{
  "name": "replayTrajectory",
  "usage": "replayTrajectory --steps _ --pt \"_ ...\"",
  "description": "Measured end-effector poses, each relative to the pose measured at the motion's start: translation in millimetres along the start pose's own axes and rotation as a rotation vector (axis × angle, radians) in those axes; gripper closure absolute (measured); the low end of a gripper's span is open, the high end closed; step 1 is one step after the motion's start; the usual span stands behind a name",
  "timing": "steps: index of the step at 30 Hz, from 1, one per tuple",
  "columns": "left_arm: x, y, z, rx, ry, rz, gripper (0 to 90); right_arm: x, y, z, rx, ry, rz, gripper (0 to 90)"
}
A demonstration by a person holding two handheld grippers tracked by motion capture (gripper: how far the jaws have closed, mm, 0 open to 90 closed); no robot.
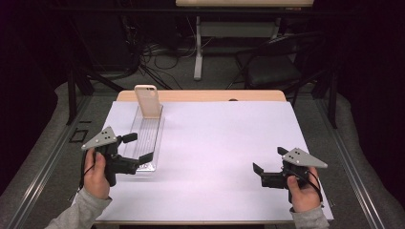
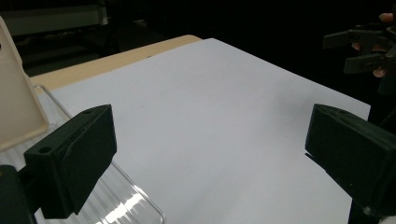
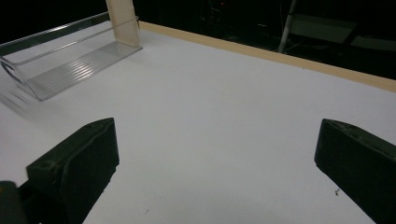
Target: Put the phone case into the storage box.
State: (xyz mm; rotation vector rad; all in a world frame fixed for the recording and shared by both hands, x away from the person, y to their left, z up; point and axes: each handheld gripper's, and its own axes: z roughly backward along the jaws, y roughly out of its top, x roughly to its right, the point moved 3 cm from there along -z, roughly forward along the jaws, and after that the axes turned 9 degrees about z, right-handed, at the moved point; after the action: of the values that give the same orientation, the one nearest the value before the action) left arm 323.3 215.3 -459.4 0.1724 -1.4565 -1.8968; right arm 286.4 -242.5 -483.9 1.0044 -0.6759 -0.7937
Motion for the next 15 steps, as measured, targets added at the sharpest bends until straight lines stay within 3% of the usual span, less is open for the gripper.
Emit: replayTrajectory --steps 2,4,9,15 --pt "-2.6 -11.6 -1.7 0.012 0.012 -0.002 2.5 0.0 -6.0 0.7 -0.005 -0.004 -0.016 0.0" --pt "-6.0 -26.0 -3.4 0.041 0.03 0.027 2.5 -0.1 -12.1 0.7 -0.006 -0.01 -0.039 0.0" --pt "-12.4 -54.6 -5.0 -0.016 0.072 0.036 2.5 -2.9 -27.5 2.7 0.003 -0.039 -0.048 0.0" --pt "-17.9 -75.7 -1.1 -0.002 0.098 0.049 2.5 2.1 -41.3 7.9 -0.002 -0.069 -0.077 0.0"
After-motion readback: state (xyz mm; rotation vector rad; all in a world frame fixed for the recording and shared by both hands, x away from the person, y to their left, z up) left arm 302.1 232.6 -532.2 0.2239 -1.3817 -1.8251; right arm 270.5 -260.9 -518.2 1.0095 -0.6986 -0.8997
